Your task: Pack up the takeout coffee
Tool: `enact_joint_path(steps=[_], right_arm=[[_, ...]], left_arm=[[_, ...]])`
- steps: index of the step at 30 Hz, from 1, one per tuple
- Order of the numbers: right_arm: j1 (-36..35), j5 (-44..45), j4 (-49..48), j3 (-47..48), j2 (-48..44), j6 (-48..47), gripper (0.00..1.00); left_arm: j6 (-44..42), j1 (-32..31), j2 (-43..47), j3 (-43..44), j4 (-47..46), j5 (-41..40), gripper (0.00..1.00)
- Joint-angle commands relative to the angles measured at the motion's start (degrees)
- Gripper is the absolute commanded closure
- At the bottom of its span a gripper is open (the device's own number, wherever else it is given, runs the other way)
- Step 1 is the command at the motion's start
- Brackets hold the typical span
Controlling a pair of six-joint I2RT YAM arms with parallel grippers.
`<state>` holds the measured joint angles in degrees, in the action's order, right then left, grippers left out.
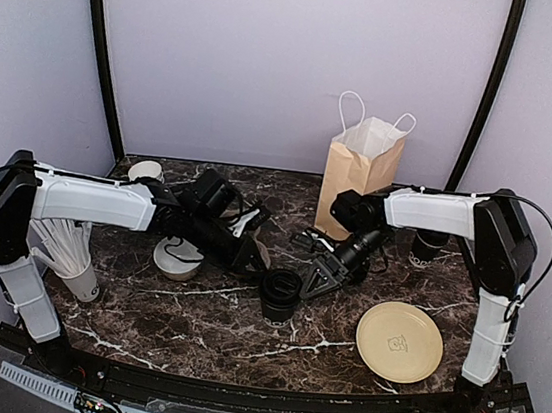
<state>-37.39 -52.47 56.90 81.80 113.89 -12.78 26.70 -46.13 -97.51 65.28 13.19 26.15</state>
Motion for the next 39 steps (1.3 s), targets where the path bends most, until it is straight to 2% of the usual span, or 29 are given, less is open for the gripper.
enact_joint_path(steps=[1, 6, 9, 14, 19, 20, 23, 24, 25, 27, 29, 31, 36, 39], right_arm=[[-0.6, 17.8, -6.5, 0.8, 2.1, -2.1, 0.53], [-0.3, 9.5, 0.2, 6.7, -0.8, -6.7, 0.49], [-0.3, 12.2, 0.5, 7.8, -3.5, -7.1, 0.47], [0.4, 16.2, 3.3, 11.1, -5.0, -8.3, 0.45], [0.6, 18.0, 5.4, 14.1, -6.7, -11.6, 0.45], [0.5, 18.1, 5.4, 14.7, -7.5, -12.9, 0.45], [0.1, 19.0, 3.9, 14.8, -9.9, -17.3, 0.41], [0.0, 19.4, 2.9, 14.7, -10.7, -18.7, 0.39], [-0.1, 20.3, 1.5, 14.4, -11.5, -19.5, 0.38], [-0.1, 22.8, -3.1, 13.6, -12.9, -18.6, 0.33], [-0.4, 21.7, -5.7, 13.2, -13.7, -18.4, 0.21], [-1.8, 20.6, -5.5, 14.0, -13.4, -19.3, 0.04], [-8.5, 27.0, -3.2, 14.6, -11.7, -24.5, 0.01], [-11.9, 31.6, -3.4, 13.7, -10.4, -26.1, 0.01]], left_arm=[[-0.4, -0.2, 0.0, -3.1, 9.1, -3.9, 0.82], [-1.5, -0.3, 2.1, -0.2, 7.7, -2.6, 0.79], [-2.6, -0.3, 3.7, 2.2, 7.2, -2.0, 0.74], [-6.7, -0.2, 4.1, 10.9, 11.7, -2.8, 0.62], [-15.5, -0.3, 2.0, 21.9, 19.9, -9.9, 0.51], [-16.9, -0.2, 1.5, 23.3, 20.5, -13.3, 0.49], [-22.2, 0.2, 1.3, 27.5, 18.9, -23.0, 0.36], [-22.9, 0.4, 1.9, 27.6, 17.5, -28.2, 0.33], [-24.1, 1.0, 2.3, 26.9, 13.5, -30.3, 0.27], [-25.2, 2.5, 3.9, 25.0, 6.9, -33.1, 0.22], [-24.1, 4.6, 6.0, 22.3, 1.6, -31.1, 0.21], [-22.1, 6.6, 8.4, 18.0, -3.4, -28.7, 0.2], [-21.4, 8.9, 14.0, 6.3, -15.8, -27.8, 0.2], [-19.5, 11.1, 16.5, 4.0, -17.4, -28.6, 0.2]])
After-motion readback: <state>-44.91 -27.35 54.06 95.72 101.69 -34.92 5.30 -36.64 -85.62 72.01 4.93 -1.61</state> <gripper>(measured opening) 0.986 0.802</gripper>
